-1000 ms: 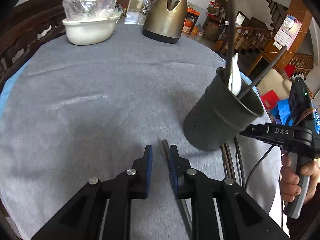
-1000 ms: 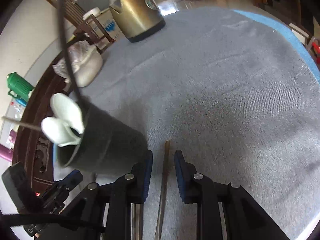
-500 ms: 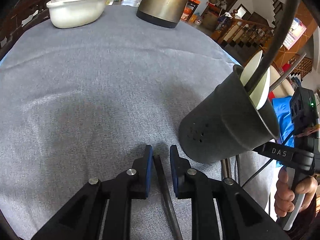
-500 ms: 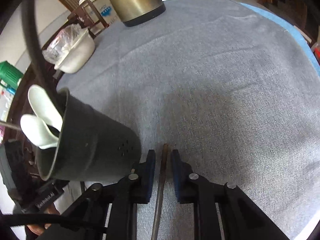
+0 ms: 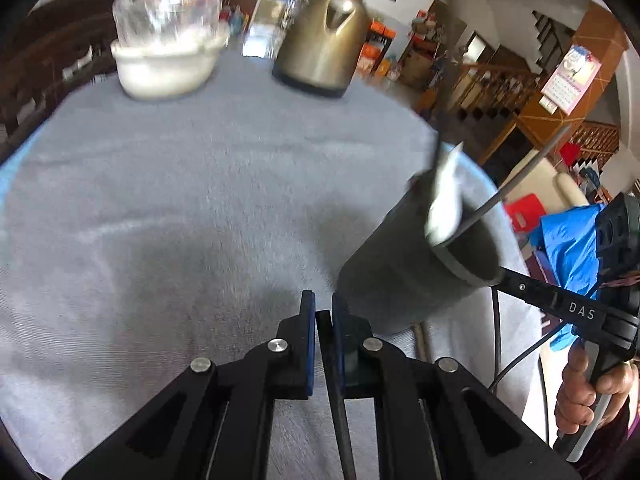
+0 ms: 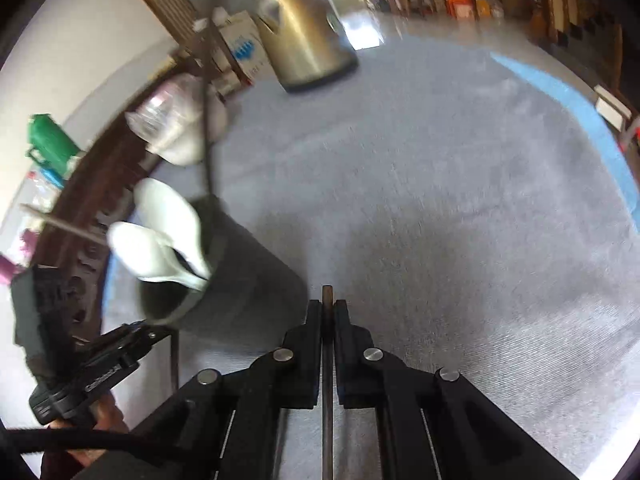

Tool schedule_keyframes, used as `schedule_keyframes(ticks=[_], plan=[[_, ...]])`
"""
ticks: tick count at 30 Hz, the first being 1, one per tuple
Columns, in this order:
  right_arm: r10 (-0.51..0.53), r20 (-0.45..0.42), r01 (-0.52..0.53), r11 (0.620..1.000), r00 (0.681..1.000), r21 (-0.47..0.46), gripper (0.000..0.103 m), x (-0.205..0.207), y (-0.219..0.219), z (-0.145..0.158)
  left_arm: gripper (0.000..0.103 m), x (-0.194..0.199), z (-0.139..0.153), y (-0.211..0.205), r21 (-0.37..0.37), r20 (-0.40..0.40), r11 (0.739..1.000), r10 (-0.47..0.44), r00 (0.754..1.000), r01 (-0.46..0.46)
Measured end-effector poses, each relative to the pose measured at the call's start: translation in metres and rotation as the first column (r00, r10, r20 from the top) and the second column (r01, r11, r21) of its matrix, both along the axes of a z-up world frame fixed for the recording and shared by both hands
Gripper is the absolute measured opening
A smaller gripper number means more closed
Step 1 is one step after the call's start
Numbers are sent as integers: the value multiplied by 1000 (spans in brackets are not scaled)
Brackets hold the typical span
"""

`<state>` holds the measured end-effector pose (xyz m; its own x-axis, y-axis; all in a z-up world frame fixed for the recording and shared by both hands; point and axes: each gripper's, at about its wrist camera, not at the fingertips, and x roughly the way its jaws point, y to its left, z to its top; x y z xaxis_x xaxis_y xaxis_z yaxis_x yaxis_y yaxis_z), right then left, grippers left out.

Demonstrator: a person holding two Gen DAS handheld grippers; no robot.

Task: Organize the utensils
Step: 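Lift both held chopsticks up above the grey utensil cup, then lower the chopsticks into the grey cup and open both tools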

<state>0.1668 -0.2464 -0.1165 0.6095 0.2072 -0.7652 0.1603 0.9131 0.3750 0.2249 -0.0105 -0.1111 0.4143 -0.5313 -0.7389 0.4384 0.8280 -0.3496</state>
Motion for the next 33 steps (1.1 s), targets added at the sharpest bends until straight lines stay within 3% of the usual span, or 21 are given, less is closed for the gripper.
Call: schedule_keyframes(ticks=[7,16,29,33], plan=[[12,191,-11,1000,981,-5,6,-35,-4,52,7,-34,69,5,-25,209,1000,-1,978,6],[9,393,41,992,920,-119,6,-70,12,116,7,-59,127,4,-81,356,997,23,934,7],[-3,528,100,983,850,-154,6,-87,31,144,7,-70,154,3,-133,402,991,85,912,-34],[-21,591,131,981,807,-145,6,-96,33,156,7,-71,161,4,-158,404,987,97,910,-35]])
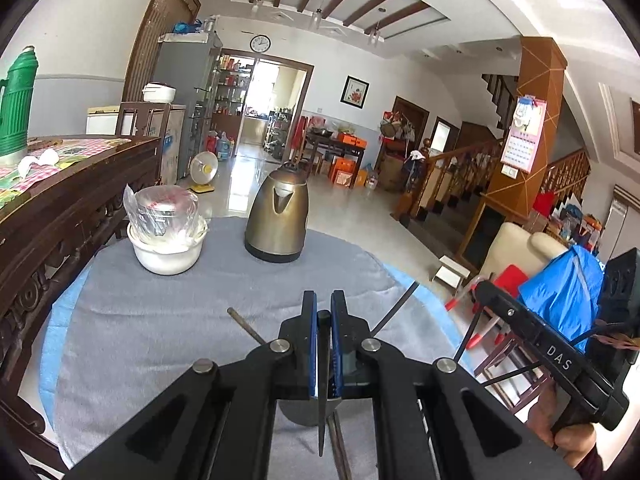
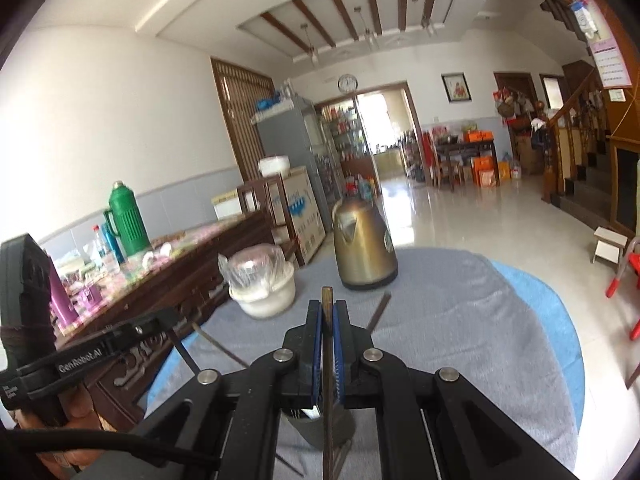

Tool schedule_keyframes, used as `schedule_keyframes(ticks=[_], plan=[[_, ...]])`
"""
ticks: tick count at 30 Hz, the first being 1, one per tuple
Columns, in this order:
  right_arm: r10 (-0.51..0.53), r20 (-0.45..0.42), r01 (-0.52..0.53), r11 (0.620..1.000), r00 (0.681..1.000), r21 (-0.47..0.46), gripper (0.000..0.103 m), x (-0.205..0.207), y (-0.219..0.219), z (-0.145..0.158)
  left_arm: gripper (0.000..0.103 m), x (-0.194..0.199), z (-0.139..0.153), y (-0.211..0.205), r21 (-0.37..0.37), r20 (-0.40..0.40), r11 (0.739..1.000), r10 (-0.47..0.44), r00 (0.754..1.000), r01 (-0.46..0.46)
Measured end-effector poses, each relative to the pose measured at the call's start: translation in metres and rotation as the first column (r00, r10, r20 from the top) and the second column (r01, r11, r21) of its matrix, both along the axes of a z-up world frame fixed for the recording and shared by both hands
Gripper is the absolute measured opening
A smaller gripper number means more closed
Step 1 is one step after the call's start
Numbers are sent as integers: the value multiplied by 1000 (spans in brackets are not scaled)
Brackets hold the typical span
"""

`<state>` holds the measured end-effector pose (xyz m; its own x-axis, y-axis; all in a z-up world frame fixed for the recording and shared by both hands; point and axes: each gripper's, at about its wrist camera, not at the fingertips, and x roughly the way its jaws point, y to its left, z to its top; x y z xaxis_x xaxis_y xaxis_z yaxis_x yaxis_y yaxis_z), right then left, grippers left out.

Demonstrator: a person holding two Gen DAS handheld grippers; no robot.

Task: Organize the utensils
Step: 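Lower the chopsticks into the grey cup and open both tools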

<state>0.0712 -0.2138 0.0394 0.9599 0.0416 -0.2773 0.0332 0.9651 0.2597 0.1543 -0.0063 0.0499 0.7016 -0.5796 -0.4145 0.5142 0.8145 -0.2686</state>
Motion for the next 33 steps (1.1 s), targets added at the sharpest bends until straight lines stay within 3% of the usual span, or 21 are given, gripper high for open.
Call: schedule_keyframes(ticks=[8,16,22,26,33], plan=[[-78,221,82,997,972,-12,6,-22,9,24,7,-10,25,4,-57,55,998,12,998,-9],[-134,329,135,991,935,19,6,-11,18,37,7,-22,62,7,-106,145,994,29,989,-14],[-151,348,161,987,925,0,6,14,32,36,7,-19,81,4,-133,220,989,85,972,-57],[-147,296,162,986,944,-25,6,33,37,23,7,-9,72,-1,-141,246,984,137,959,-105],[-154,192,158,987,969,-5,6,45,23,-4,7,18,37,3,-213,175,963,203,963,-164]])
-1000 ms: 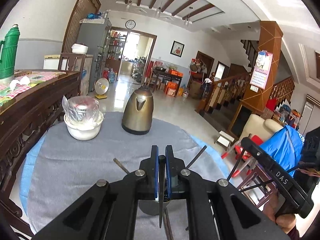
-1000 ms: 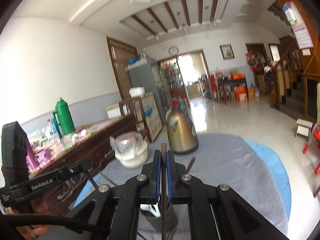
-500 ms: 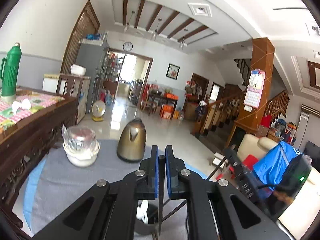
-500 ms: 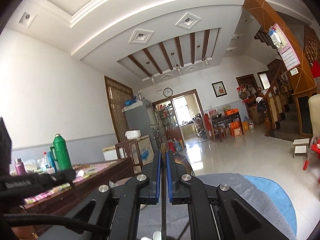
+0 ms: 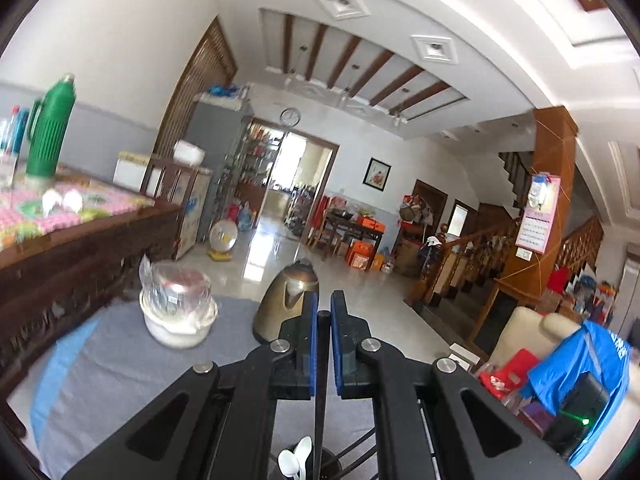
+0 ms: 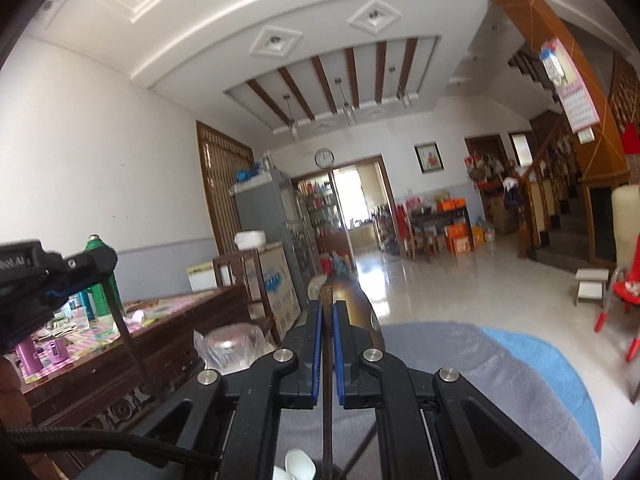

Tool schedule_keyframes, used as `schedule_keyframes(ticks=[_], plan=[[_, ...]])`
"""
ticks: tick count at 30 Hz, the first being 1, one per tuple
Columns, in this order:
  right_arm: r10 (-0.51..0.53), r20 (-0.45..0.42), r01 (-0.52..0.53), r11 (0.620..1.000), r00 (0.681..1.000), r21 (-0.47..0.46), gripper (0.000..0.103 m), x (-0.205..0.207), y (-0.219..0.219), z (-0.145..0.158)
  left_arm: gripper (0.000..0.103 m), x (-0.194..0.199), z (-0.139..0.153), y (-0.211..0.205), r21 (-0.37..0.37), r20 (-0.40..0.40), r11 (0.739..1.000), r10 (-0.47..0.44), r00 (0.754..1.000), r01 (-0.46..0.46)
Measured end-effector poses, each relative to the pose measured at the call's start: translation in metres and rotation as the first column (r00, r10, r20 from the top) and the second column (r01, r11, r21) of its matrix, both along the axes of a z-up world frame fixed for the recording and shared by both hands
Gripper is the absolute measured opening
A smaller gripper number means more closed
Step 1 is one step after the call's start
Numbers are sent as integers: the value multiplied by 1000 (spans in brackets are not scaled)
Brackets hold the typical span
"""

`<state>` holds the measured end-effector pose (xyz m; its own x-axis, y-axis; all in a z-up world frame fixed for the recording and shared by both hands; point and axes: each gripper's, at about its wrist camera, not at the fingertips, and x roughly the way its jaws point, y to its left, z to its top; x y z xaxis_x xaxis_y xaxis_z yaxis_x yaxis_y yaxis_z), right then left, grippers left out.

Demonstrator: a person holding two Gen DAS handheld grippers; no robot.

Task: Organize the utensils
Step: 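Lower the chopsticks into the grey cup and open both tools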

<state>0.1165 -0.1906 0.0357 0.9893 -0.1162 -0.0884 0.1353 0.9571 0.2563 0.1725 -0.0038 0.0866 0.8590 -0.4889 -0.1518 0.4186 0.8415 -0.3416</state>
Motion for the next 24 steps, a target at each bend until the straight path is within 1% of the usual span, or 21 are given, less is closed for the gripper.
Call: schedule_keyframes(ticks=[2,6,7,10,13,16,18,24], plan=[[-2,-16,2,1000,1000,9,6,-2,-6,-5,7,3,-6,2,-2,1,1000,23,1000,-23],[2,-35,-1,999,999,41,6,-6,-15,-10,7,7,-10,5,-12,-16,999,30,999,-30],[3,-37,-2,999,999,45,6,-9,-18,-12,7,8,-8,7,-24,-18,999,32,999,-33],[2,-36,-1,999,999,42,6,-11,-20,-12,7,3,-3,9,-37,0,998,44,999,-44],[4,-34,-3,999,999,36,6,-10,-19,-10,7,-2,1,5,-26,30,998,59,998,-58],[10,-49,-9,999,999,31,6,-10,-17,-12,7,-2,-2,2,-20,34,998,68,997,-67],[13,-58,-11,999,998,32,6,-10,-16,-10,7,1,-8,-1,-7,26,997,72,997,-71],[32,-97,-28,998,995,48,6,-10,-20,-13,7,10,-32,-12,51,-42,997,67,997,-65]])
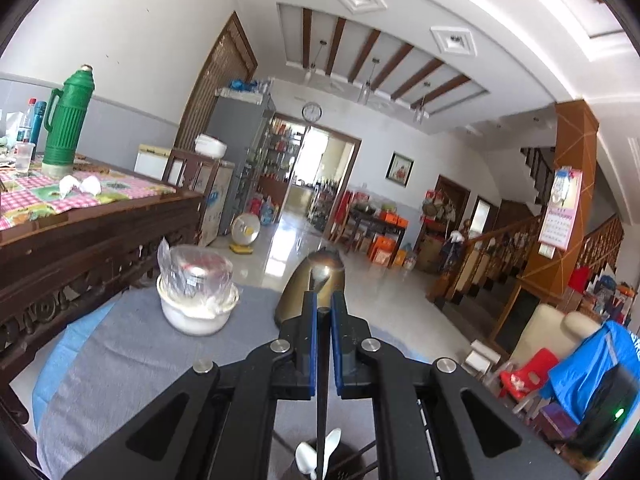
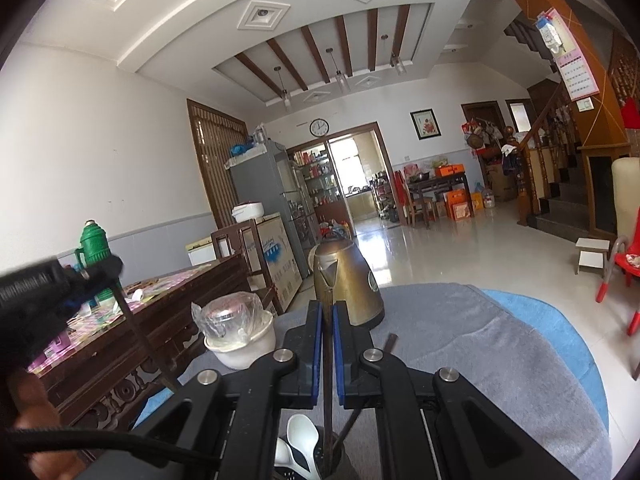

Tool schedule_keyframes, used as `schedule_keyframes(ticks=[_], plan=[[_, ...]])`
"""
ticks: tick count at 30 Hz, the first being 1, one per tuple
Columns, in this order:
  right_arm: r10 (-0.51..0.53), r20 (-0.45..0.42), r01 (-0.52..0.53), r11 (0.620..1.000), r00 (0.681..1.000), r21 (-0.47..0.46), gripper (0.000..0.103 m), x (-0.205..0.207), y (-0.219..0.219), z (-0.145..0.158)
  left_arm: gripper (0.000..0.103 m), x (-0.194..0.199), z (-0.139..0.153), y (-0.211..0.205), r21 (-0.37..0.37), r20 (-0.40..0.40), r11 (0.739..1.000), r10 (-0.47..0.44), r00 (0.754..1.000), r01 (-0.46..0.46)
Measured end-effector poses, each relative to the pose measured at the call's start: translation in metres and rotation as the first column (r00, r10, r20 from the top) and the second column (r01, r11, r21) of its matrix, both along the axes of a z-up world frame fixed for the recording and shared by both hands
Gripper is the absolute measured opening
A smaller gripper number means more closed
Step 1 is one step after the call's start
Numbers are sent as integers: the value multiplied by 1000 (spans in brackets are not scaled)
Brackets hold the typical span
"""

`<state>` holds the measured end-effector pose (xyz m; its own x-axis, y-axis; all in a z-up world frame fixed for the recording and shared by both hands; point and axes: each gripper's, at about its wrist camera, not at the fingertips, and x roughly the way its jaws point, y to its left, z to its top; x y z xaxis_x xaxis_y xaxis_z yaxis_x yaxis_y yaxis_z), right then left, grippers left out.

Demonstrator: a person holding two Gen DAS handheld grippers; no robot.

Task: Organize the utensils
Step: 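Lower the chopsticks into the grey cup and open both tools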

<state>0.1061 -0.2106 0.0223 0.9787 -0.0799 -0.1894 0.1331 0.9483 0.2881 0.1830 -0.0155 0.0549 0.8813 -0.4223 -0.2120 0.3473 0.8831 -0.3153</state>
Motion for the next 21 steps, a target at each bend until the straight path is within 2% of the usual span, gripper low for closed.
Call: schedule_keyframes(ticks=[5,8,9,10,12,14,16,18,21], plan=[[31,-42,-29,999,999,39,8,0,-3,-4,7,1,-13,-4,54,-64,998,-17,998,20],[52,-55,-48,997,997,64,10,-6,-6,-5,8,-4,-18,-3,78,-68,997,-22,997,27],[59,-61,-54,996,996,76,14,-7,-7,-5,14,-7,-18,-2,92,-68,995,-20,997,27],[64,-67,-58,994,996,90,17,-9,-8,-6,28,-10,-19,-1,100,-69,995,-22,997,29],[68,-64,-60,991,996,121,29,-15,-12,-8,45,-19,-18,1,113,-59,993,-14,998,21],[53,-54,-44,988,997,145,33,-22,-16,-9,52,-28,-16,3,136,-46,991,-10,999,16],[31,-44,-23,987,999,160,33,-32,-20,-10,63,-36,-16,4,166,-45,986,-5,999,13],[12,-45,-4,985,999,171,33,-38,-24,-10,71,-44,-18,5,195,-52,981,4,999,6],[-2,-59,13,983,998,184,33,-47,-28,-12,76,-54,-22,4,248,-69,969,21,997,-3]])
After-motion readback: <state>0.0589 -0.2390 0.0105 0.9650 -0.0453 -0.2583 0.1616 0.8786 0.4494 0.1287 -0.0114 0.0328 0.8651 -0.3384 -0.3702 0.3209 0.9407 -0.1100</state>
